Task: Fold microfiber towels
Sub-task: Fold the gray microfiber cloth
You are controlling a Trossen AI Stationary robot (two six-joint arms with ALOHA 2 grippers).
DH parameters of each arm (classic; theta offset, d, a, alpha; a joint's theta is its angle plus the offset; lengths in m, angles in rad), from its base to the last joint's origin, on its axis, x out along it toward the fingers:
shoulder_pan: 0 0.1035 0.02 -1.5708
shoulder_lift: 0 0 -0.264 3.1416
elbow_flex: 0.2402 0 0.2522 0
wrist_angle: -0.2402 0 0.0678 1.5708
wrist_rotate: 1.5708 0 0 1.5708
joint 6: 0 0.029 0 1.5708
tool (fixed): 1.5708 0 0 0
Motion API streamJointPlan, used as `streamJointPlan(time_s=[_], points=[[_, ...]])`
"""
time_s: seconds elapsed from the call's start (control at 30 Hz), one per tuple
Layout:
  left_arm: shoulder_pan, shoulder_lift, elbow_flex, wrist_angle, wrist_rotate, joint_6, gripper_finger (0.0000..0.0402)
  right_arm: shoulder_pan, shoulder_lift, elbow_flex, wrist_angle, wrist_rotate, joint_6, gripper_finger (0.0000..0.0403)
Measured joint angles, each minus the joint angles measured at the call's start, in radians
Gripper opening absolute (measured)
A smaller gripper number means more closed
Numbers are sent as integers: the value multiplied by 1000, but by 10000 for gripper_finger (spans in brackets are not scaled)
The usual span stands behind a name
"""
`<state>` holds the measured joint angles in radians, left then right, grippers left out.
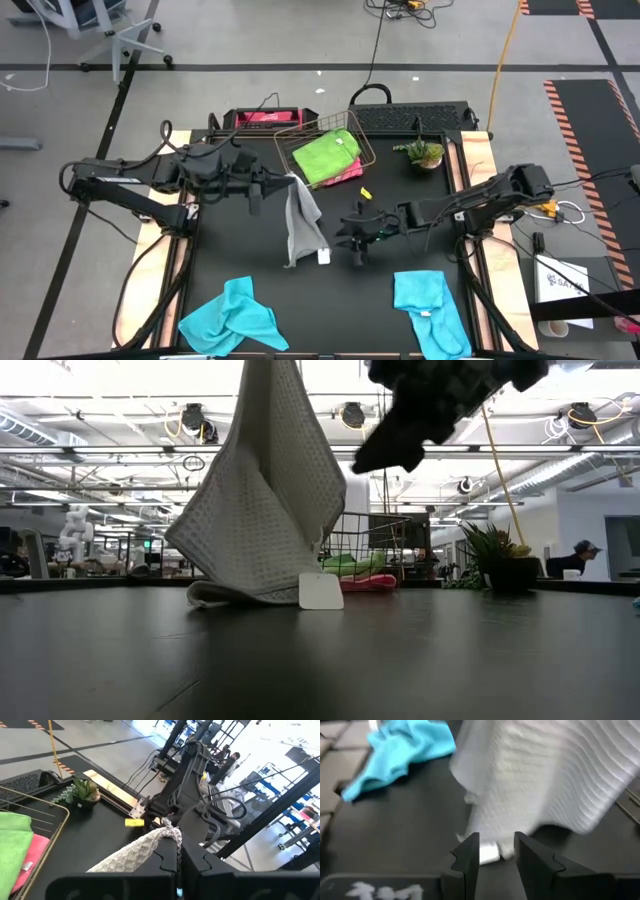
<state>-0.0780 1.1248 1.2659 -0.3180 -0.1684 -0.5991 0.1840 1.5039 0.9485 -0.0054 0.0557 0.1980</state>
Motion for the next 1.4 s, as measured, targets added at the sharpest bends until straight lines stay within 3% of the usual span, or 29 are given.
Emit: streamJointPlan(time_s=[0.17,0.43,0.73,0.9,1.03,1.27,1.4], points=[[0,0,0,-2,-21,11,2,2,50,0,123,-5,27,112],[8,0,0,-1,-27,19,2,2,52,0,132,0,64,112],[8,1,0,-1,-26,21,5,2,168,0,256,22,125,111],[6,1,0,-2,-1,20,3,-7,162,0,176,58,182,73],[-4,1,0,-16,25,19,4,-19,87,0,66,104,171,10],[-17,1,0,-116,21,28,4,-70,-225,31,-177,223,87,2],[36,-5,8,-33,-88,205,5,-144,-401,93,-274,347,-61,1]])
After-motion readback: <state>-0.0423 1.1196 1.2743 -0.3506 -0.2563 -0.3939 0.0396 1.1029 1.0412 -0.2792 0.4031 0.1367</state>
